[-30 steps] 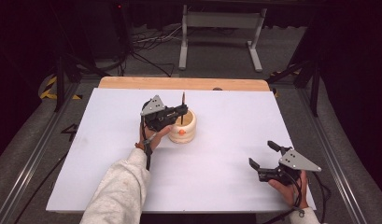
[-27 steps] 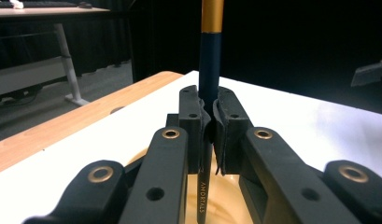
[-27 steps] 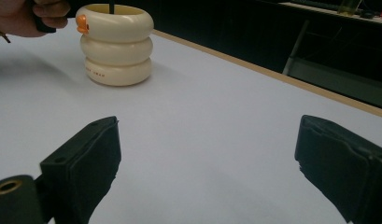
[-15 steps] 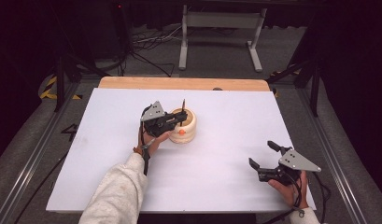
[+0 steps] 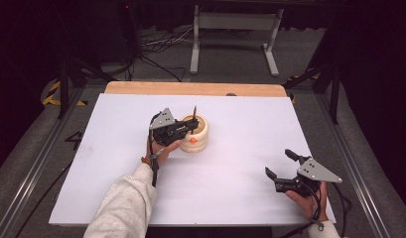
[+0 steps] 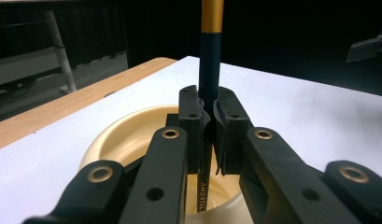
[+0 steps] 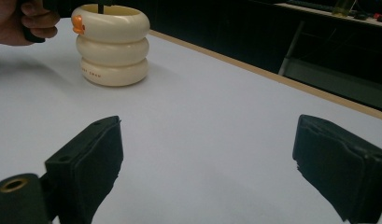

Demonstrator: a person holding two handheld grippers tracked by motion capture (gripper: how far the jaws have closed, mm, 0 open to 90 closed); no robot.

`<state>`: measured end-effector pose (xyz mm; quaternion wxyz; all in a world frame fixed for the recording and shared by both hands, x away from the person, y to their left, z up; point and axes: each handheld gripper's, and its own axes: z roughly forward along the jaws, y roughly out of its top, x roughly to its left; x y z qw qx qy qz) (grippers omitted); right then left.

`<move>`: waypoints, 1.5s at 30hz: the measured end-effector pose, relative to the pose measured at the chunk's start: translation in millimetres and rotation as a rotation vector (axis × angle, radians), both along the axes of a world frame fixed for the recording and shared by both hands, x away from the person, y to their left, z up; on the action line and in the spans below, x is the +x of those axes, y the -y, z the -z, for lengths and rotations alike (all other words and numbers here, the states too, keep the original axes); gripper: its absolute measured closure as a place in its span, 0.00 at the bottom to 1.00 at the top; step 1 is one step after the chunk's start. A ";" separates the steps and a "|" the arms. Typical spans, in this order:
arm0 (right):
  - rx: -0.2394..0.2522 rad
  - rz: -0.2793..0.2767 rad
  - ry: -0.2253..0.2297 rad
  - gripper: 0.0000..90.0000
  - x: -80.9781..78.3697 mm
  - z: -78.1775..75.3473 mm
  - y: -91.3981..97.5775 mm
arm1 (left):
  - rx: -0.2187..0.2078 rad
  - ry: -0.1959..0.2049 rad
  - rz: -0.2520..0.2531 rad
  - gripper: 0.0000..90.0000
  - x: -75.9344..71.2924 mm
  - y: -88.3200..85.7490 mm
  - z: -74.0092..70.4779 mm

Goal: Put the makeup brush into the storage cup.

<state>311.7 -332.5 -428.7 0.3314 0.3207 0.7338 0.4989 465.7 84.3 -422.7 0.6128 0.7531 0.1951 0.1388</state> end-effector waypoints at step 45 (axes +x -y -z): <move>-0.024 -0.037 -0.023 0.10 0.6 1.6 -3.8 | 0.049 0.111 -0.062 0.49 -24.2 -28.5 -27.6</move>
